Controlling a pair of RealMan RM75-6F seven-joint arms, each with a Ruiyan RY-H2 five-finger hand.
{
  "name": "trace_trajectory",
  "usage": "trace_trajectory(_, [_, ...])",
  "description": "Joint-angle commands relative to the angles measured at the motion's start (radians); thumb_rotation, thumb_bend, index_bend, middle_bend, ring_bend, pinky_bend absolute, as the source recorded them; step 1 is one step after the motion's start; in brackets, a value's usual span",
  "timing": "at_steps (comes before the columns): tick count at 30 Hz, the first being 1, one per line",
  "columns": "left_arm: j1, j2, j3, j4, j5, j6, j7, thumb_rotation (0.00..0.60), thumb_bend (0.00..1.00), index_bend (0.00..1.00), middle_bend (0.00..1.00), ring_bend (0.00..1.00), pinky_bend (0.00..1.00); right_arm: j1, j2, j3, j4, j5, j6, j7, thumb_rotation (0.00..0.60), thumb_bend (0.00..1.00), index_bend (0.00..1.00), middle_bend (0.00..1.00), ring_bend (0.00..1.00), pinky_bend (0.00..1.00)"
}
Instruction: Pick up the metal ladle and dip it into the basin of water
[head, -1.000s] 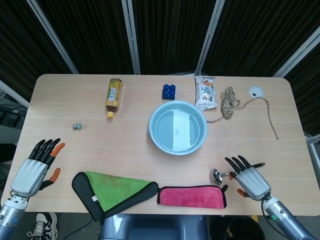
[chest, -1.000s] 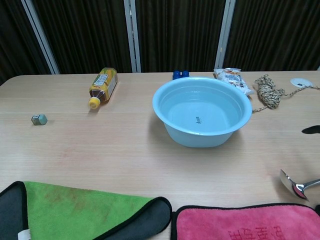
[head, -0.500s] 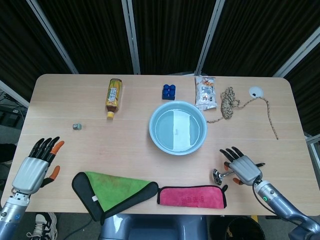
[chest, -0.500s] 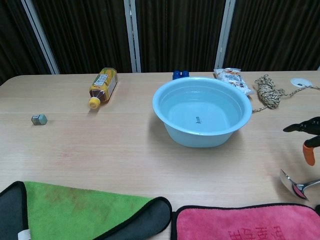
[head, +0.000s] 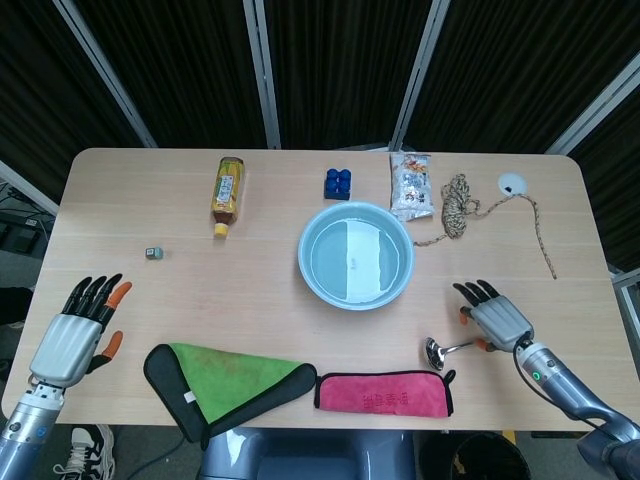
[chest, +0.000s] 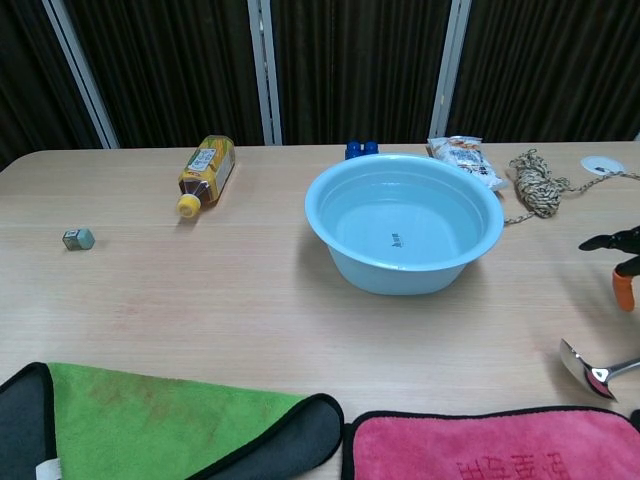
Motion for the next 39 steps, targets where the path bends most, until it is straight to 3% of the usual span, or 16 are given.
trace_trajectory(1, [-0.002,-0.004,0.002,0.001,-0.001,-0.005,0.008,0.600,0.47,0.00,0.00,0.00,0.00,-0.002,-0.025,-0.015,0.052,0.004,0.005,0.042,0.600,0.23,0.45,0.00,0.00,0.00])
trace_trajectory(17, [-0.008,-0.023,0.005,0.006,-0.009,-0.017,0.041,0.600,0.47,0.00,0.00,0.00,0.00,-0.025,-0.065,-0.062,0.176,-0.011,0.058,0.147,0.600,0.23,0.45,0.00,0.00,0.00])
trace_trajectory(39, [-0.014,-0.039,0.005,0.014,-0.025,-0.030,0.066,0.600,0.47,0.00,0.00,0.00,0.00,-0.029,-0.132,-0.107,0.301,-0.021,0.036,0.256,0.600,0.23,0.46,0.00,0.00,0.00])
